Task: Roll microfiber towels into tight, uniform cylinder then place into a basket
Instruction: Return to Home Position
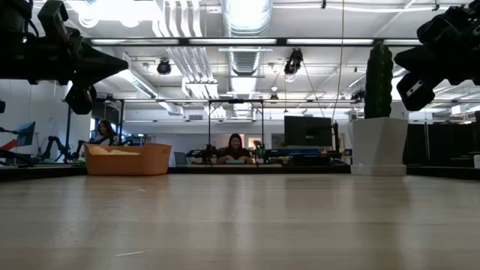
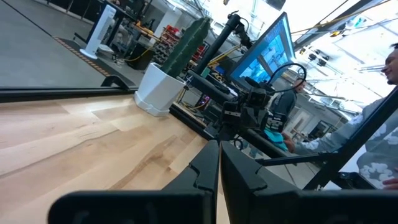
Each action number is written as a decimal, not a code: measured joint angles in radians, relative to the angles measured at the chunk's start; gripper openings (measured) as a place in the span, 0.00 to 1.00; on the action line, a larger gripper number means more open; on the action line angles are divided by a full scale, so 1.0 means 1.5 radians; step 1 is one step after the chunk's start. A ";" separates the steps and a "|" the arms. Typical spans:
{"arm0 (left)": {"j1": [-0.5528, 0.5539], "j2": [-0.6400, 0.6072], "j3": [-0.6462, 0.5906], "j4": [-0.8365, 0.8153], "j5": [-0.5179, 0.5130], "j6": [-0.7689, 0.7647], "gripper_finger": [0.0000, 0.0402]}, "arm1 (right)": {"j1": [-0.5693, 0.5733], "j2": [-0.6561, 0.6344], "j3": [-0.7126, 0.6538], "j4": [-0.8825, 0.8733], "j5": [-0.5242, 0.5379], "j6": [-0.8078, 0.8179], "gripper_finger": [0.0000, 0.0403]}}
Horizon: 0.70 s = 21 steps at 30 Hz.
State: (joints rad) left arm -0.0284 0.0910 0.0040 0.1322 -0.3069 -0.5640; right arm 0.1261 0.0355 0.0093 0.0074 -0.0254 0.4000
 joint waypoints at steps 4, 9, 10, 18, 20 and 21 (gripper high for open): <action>0.000 0.000 0.000 0.000 0.000 0.000 0.00 | 0.000 0.000 0.000 0.000 0.000 0.000 0.03; 0.000 0.000 0.000 0.000 -0.001 0.000 0.00 | 0.000 0.000 0.000 0.000 0.000 0.000 0.03; 0.000 0.000 0.000 0.000 -0.001 0.000 0.00 | 0.000 0.000 0.000 0.000 0.000 0.000 0.03; 0.000 0.000 0.000 0.000 -0.002 0.000 0.00 | 0.000 0.000 0.000 0.000 0.000 0.000 0.03; 0.000 0.000 0.000 0.000 -0.005 0.000 0.00 | 0.000 0.000 0.000 0.000 0.000 0.000 0.03; 0.000 0.000 0.000 0.000 -0.005 0.000 0.00 | 0.000 0.000 0.000 0.000 0.000 0.000 0.03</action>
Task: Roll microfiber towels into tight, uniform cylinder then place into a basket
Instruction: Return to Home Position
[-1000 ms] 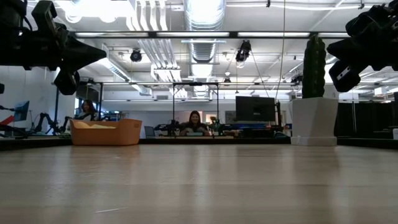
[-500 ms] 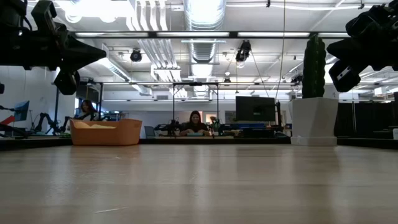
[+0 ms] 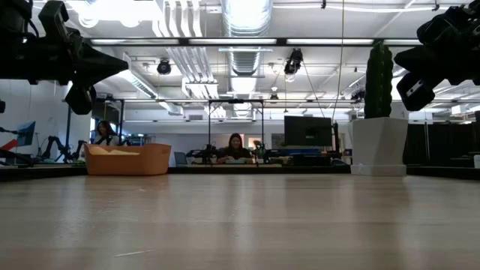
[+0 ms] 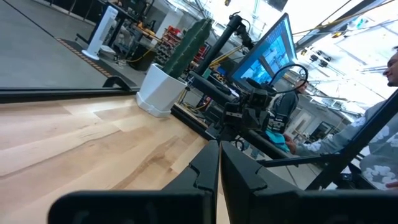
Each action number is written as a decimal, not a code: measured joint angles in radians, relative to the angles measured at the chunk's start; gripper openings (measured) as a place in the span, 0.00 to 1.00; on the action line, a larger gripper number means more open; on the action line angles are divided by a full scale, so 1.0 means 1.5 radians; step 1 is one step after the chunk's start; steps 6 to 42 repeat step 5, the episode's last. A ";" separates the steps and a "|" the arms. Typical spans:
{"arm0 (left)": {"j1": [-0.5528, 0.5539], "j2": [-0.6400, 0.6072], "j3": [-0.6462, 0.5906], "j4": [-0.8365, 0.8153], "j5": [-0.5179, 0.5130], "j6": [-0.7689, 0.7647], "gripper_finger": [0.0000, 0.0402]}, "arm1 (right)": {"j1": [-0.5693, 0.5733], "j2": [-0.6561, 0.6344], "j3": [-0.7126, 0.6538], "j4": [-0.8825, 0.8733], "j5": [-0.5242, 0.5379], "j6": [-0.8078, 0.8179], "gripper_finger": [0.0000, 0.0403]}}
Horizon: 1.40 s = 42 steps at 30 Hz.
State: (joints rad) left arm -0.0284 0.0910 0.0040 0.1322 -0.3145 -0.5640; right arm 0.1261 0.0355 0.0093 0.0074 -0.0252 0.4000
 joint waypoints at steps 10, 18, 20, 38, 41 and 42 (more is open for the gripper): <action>0.000 0.000 0.000 0.000 0.000 0.000 0.00 | 0.000 0.000 0.000 0.000 0.000 0.000 0.03; 0.000 0.000 0.000 0.000 0.000 0.000 0.00 | 0.000 0.000 0.000 0.000 0.000 0.000 0.03; 0.000 0.000 0.000 0.000 0.000 0.000 0.00 | 0.000 0.000 0.000 0.000 0.000 0.000 0.03; 0.000 0.000 0.000 0.000 0.000 0.000 0.00 | 0.000 0.000 0.000 0.000 0.000 0.000 0.03; 0.000 0.000 0.000 0.000 0.000 0.000 0.00 | 0.000 0.000 0.000 0.000 0.000 0.000 0.03; 0.000 0.000 0.000 0.000 0.000 0.000 0.00 | 0.000 0.000 0.000 0.000 0.000 0.000 0.03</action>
